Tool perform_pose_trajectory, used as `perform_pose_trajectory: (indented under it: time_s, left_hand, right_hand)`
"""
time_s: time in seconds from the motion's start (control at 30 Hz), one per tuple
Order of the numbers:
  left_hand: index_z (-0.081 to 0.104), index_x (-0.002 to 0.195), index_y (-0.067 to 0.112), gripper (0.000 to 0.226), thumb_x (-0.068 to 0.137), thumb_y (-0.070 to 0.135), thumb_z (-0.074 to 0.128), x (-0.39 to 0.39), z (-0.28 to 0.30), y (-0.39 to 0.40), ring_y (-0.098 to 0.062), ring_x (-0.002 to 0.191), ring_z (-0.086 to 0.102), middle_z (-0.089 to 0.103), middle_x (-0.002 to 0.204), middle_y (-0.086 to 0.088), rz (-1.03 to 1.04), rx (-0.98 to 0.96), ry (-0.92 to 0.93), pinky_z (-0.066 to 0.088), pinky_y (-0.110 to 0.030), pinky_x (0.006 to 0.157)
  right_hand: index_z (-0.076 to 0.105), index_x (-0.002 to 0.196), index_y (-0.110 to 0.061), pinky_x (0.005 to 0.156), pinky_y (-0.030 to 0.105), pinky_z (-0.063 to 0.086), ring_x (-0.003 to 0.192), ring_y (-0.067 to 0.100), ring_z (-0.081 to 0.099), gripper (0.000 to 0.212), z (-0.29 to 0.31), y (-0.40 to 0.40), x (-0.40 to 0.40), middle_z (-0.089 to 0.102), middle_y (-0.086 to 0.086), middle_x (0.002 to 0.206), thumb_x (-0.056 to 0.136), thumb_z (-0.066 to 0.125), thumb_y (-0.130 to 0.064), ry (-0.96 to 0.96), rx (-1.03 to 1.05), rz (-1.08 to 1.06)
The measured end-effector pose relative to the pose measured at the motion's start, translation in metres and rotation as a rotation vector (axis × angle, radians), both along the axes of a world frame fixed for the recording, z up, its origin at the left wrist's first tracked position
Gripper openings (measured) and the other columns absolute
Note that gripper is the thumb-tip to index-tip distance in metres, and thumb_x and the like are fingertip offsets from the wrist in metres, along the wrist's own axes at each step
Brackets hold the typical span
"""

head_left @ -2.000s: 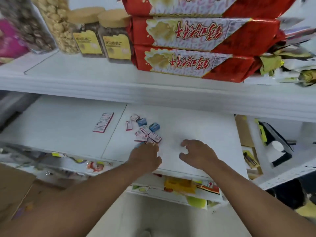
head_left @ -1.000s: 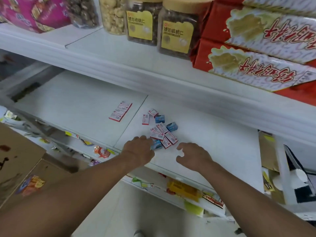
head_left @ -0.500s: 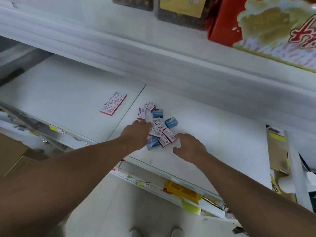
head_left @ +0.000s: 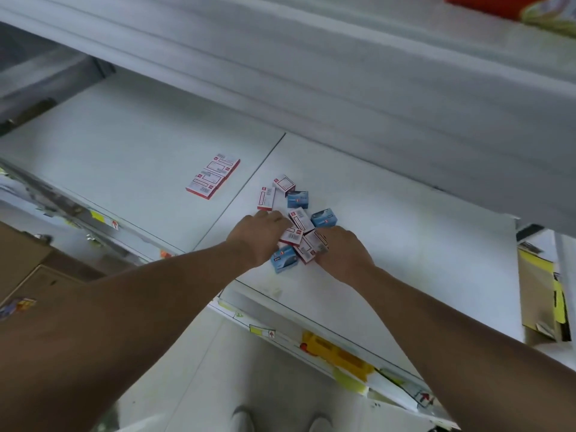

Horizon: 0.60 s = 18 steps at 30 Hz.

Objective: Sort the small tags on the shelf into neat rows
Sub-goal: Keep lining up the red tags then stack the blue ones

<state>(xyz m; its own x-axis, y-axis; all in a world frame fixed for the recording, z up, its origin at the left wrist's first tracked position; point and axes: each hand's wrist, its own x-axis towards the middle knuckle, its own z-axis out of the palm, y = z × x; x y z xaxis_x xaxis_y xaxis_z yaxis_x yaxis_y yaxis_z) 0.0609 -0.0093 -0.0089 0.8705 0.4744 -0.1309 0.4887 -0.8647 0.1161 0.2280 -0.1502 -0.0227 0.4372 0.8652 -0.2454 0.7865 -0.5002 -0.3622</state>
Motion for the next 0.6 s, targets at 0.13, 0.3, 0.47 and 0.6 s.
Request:
perform_pose_trajectory:
  time_s: [0.13,0.3,0.47,0.6]
  left_hand:
    - [0.049,0.154,0.026,0.064,0.097,0.031,0.077,0.001,-0.001,-0.001,-0.025,0.131,0.052,0.052,0.149,-0.001,0.019,0.009,-0.005,0.057,-0.041,0.099]
    - [0.052,0.152,0.029,0.061,0.097,0.038,0.076,0.002,-0.001,0.0,-0.022,0.127,0.054,0.055,0.145,0.0,0.065,-0.014,-0.012,0.059,-0.039,0.09]
    - [0.051,0.153,0.031,0.061,0.097,0.039,0.075,-0.006,-0.001,-0.001,-0.022,0.126,0.055,0.055,0.144,0.0,0.116,-0.045,0.0,0.06,-0.038,0.086]
    - [0.052,0.151,0.032,0.058,0.098,0.041,0.074,-0.018,0.004,0.001,-0.022,0.12,0.058,0.055,0.143,0.0,0.172,-0.048,-0.006,0.061,-0.036,0.081]
  right_hand:
    - [0.061,0.134,-0.032,0.09,0.043,0.062,0.116,0.023,0.064,0.047,-0.01,0.006,0.005,0.064,-0.001,0.131,0.087,0.066,-0.033,0.002,0.02,0.035]
    - [0.054,0.146,-0.028,0.104,0.042,0.055,0.127,0.028,0.058,0.06,-0.015,0.004,0.011,0.056,0.003,0.143,0.09,0.076,-0.029,-0.088,-0.04,0.123]
    - [0.053,0.145,-0.021,0.103,0.042,0.054,0.127,0.026,0.052,0.061,-0.016,-0.001,0.006,0.053,0.005,0.136,0.087,0.071,-0.021,-0.078,-0.023,0.001]
    - [0.056,0.133,-0.013,0.097,0.043,0.054,0.118,0.029,0.054,0.047,-0.013,-0.011,-0.003,0.046,0.008,0.13,0.089,0.071,-0.023,-0.086,-0.057,-0.046]
